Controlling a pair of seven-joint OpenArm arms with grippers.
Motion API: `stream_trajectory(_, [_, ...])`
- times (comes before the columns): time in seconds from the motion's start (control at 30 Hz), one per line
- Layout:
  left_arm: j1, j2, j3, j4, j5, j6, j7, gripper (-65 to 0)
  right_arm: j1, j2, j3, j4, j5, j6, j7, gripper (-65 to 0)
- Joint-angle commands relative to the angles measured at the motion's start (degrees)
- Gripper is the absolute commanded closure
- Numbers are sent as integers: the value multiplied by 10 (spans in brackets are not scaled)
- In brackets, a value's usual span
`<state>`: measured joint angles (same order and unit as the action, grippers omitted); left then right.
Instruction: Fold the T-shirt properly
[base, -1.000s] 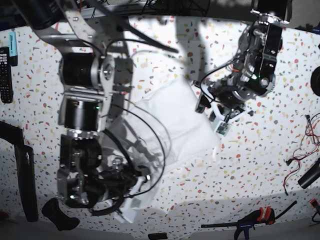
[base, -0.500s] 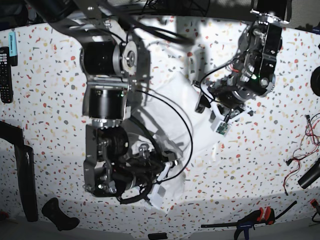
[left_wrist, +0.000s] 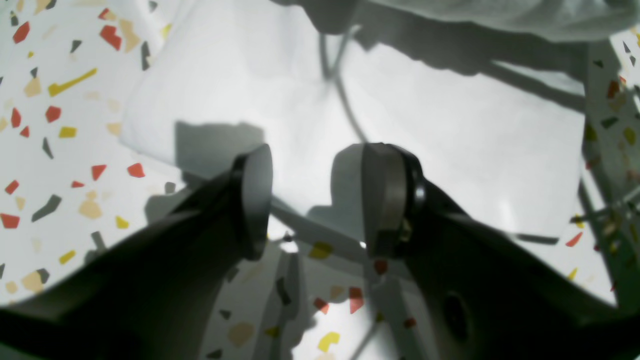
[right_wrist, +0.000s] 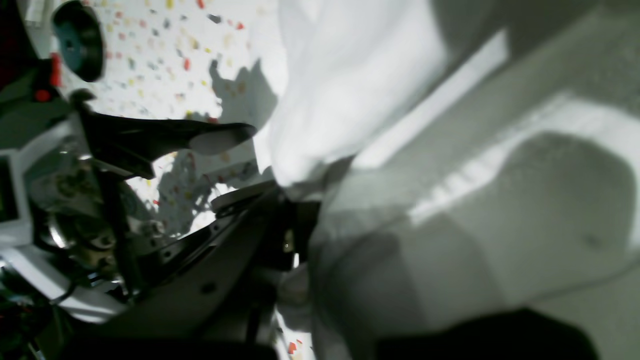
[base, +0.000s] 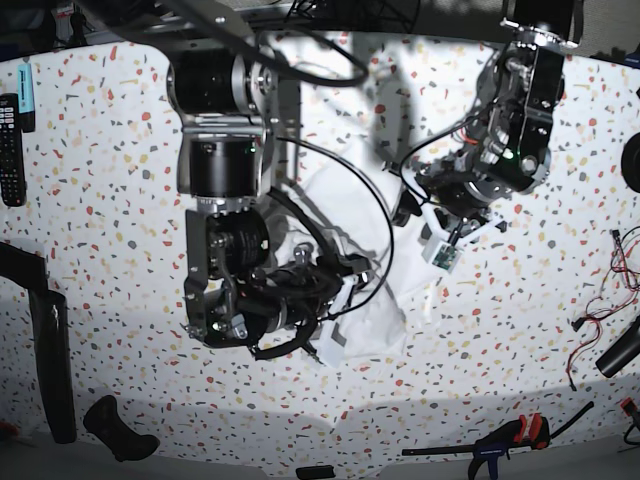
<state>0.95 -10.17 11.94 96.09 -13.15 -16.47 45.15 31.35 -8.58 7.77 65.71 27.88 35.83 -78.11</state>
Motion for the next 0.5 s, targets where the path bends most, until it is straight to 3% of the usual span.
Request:
stream_trajectory(0.0, [-8, -2, -2, 10, -5, 1, -11, -279, 18, -4, -3, 9, 28, 1, 4, -34])
stream_trajectory(0.1, [-8, -2, -2, 10, -5, 1, -11, -279, 18, -4, -3, 9, 57, -3, 4, -222])
stream_trajectory(0.17, [-8, -2, -2, 10, -5, 1, -11, -279, 18, -4, -3, 9, 89, -3, 4, -297])
stream_trajectory(0.47, [-8, -2, -2, 10, -5, 1, -11, -279, 18, -4, -3, 9, 294, -2, -19, -303])
